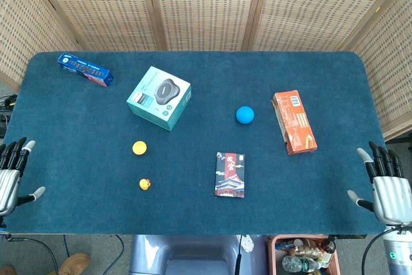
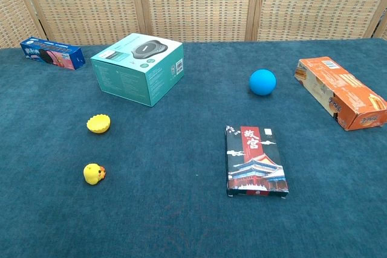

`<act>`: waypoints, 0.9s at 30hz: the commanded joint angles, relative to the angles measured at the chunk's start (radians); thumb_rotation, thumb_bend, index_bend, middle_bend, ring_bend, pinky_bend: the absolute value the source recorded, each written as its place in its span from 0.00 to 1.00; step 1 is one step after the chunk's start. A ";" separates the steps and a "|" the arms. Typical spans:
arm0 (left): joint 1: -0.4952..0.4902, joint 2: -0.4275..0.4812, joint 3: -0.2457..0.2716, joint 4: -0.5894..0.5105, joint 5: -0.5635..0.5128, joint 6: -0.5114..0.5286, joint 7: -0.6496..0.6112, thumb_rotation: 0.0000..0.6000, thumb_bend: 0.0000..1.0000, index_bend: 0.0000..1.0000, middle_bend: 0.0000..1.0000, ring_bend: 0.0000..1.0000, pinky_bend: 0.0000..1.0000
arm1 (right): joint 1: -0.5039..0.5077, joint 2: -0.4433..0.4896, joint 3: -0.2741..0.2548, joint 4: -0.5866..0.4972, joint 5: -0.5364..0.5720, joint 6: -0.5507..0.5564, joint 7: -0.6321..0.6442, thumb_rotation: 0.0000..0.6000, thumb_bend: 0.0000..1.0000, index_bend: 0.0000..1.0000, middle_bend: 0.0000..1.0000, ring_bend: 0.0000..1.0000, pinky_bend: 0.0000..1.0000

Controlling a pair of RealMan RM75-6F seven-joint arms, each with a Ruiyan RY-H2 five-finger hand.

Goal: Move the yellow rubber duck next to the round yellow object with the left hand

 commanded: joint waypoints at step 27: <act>-0.278 -0.283 0.022 0.056 0.120 -0.397 0.278 1.00 0.16 0.37 0.00 0.00 0.00 | -0.004 0.028 0.010 0.001 0.041 -0.030 0.083 1.00 0.00 0.00 0.00 0.00 0.00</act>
